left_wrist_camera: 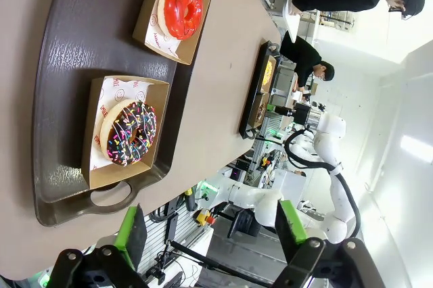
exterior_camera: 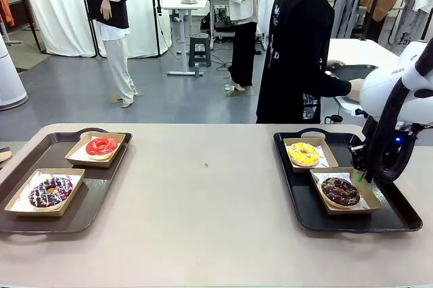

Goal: Individually package the donuts and arrange them on the tray.
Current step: Place the picked Paper togo box on the Handle tray.

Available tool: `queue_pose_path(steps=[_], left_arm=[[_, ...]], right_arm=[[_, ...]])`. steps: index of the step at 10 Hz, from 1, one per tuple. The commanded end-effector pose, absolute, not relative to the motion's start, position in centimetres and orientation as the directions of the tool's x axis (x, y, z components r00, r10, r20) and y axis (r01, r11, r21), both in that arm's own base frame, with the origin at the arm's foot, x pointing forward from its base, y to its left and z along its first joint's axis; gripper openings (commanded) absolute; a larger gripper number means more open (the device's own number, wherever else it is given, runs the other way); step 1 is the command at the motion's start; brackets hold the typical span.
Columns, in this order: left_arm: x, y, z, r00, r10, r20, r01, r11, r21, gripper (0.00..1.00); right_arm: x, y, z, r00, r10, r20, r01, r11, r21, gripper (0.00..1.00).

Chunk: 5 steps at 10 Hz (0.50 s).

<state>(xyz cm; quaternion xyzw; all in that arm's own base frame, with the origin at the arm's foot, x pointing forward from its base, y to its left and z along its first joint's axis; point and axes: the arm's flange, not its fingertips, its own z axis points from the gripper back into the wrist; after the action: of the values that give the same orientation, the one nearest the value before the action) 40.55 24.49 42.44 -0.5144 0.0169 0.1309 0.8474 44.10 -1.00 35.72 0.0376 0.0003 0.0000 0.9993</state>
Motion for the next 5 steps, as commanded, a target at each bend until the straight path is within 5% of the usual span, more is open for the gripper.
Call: queue_pose_path(steps=[1,3,5], left_arm=[[40.46,24.62,42.56,0.966,0.206,-0.157,-0.234,0.436,-0.869,1.00],[40.46,24.62,42.56,0.966,0.206,-0.157,-0.234,0.436,-0.869,1.00],[40.46,24.62,42.56,0.966,0.206,-0.157,-0.234,0.436,-0.869,1.00]], right_arm=[[43.77,-1.29,35.44,0.999,0.018,0.028,-0.021,0.993,0.114,1.00],[43.83,-1.51,35.62,0.999,0.015,0.031,-0.019,0.992,0.123,0.95],[43.72,-1.62,35.86,1.000,0.018,0.023,-0.021,0.991,0.131,1.00]])
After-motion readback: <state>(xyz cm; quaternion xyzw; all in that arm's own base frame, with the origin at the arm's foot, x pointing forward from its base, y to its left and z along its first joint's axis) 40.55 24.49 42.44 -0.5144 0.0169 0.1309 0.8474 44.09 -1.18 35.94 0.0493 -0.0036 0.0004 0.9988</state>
